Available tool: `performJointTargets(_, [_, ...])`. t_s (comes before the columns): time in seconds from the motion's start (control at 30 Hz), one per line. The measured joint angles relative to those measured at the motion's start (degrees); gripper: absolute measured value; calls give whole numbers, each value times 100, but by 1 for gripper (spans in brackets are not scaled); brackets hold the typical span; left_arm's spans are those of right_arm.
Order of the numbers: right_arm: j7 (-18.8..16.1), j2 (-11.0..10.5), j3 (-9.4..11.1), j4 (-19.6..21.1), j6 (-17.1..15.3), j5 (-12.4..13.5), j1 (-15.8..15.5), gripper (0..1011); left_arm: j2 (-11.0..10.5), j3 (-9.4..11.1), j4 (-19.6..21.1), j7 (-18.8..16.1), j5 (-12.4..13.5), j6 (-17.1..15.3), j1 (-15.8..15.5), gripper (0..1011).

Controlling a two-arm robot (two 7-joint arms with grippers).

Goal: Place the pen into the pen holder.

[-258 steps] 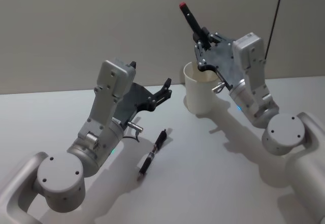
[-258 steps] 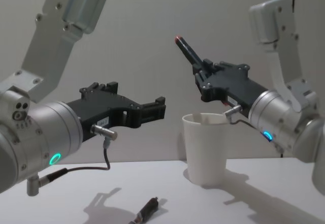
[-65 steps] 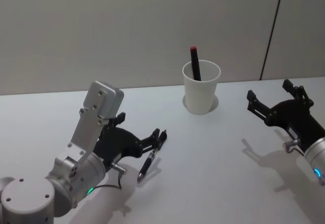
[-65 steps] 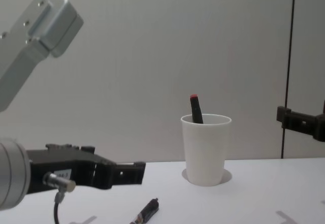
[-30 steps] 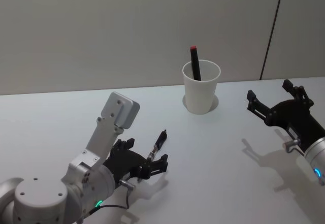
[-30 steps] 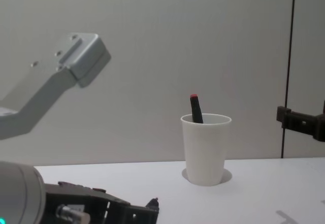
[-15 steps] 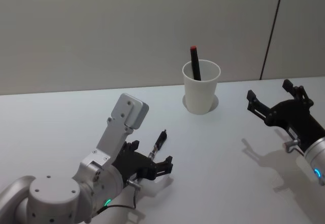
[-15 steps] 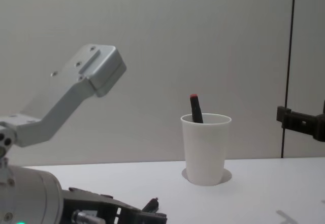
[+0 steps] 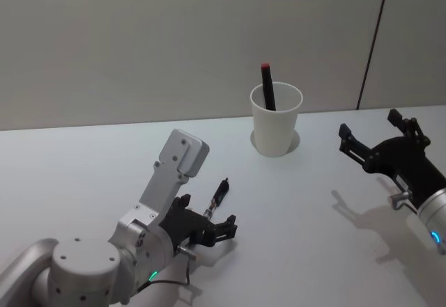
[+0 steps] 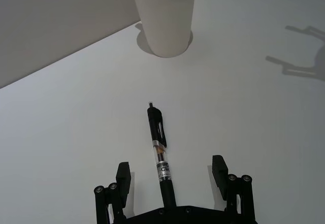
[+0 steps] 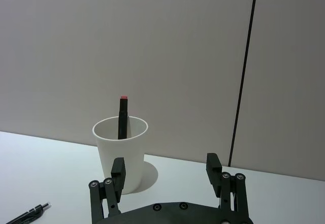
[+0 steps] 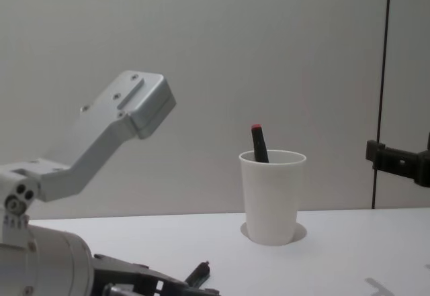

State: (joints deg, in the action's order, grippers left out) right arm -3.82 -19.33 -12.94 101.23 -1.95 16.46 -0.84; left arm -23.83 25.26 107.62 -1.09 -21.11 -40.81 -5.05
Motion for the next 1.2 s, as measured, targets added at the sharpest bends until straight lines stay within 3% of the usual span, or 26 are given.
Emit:
performJointTargets(0.63, [0,0,0,0,0,0,0,1001,184,-20,-197,-40,96,-174,-61,1001])
performJointTargets(1.2, [0,0,0,0,0,0,0,1001,305,-140,-298,-72,-101,-335,-87,1001])
